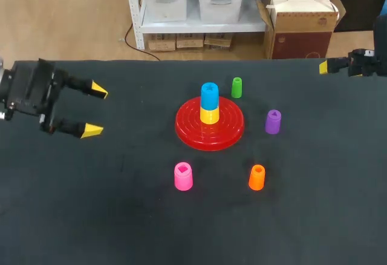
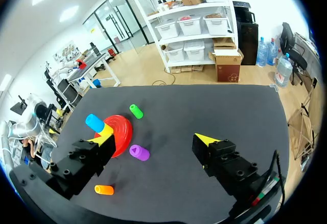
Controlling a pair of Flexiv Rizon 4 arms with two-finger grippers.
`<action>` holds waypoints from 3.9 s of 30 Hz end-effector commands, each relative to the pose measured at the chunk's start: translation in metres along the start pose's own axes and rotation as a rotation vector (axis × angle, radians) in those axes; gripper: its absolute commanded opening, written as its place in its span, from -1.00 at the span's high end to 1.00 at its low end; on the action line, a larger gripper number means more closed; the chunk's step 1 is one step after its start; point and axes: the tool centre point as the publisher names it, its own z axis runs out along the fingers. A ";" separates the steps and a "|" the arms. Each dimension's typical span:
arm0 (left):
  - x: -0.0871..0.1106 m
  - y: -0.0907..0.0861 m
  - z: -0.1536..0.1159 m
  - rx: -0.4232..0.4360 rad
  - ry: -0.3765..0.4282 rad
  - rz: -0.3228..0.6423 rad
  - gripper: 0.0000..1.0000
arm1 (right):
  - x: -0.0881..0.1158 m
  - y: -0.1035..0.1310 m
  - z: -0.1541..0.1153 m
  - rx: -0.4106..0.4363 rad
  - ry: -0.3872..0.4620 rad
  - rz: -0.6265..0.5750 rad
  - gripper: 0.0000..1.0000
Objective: Pick up and stack the cylinders on the red base in this order: pink,purple,orange,green
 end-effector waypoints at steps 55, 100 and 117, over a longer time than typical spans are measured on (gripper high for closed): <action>0.001 0.039 0.025 0.032 0.113 -0.041 -1.00 | 0.000 0.000 0.000 -0.002 0.000 0.000 -1.00; 0.001 0.039 0.025 0.032 0.113 -0.041 -1.00 | -0.004 0.115 0.051 0.027 0.304 -0.336 -1.00; 0.001 0.039 0.025 0.032 0.113 -0.041 -1.00 | 0.046 0.206 0.066 -0.118 0.320 -0.551 -1.00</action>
